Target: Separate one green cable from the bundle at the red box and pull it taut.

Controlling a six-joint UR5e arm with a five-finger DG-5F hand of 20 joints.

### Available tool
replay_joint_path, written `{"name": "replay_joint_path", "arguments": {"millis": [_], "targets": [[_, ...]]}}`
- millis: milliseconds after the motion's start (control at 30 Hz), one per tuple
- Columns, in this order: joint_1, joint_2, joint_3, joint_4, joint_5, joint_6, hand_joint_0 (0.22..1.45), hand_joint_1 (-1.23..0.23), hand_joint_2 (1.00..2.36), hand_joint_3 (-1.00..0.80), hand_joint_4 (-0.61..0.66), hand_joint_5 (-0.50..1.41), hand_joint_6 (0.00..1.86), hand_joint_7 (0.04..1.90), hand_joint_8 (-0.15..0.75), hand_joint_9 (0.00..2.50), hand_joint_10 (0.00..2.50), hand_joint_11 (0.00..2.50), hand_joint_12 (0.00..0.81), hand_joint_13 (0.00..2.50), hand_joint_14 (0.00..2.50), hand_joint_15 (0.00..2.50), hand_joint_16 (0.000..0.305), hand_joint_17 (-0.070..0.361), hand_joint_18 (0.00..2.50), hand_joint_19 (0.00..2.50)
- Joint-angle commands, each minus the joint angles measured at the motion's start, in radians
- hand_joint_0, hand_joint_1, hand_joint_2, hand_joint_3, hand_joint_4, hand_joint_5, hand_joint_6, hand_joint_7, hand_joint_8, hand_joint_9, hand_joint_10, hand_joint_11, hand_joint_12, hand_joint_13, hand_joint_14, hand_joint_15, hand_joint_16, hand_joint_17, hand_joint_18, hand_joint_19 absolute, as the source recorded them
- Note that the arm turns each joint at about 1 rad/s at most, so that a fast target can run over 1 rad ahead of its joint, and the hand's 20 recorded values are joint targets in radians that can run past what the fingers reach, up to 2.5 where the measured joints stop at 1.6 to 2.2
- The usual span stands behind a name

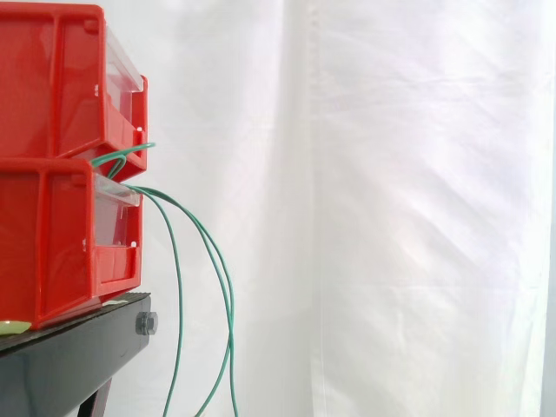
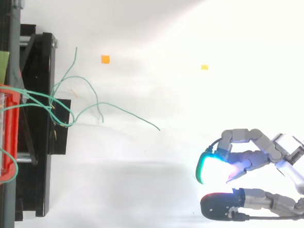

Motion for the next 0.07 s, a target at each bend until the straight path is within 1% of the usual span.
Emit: {"name": "replay_joint_path", "arguments": {"millis": [0,33], "targets": [[0.0,0.0,0.0,0.001,0.0,0.0,0.68,-0.77,1.0,-0.47,0.06,-0.07,0.94,1.22,0.262,1.21,0.01,0.46,0.305,0.86,0.02,0.56,0.051,0.114,0.67,0.53],[0.0,0.0,0.0,0.001,0.0,0.0,0.68,-0.77,1.0,-0.47,0.06,-0.07,0.94,1.22,0.264,1.21,0.01,0.46,0.304,0.86,0.02,0.56,0.051,0.114,0.67,0.52]]}}
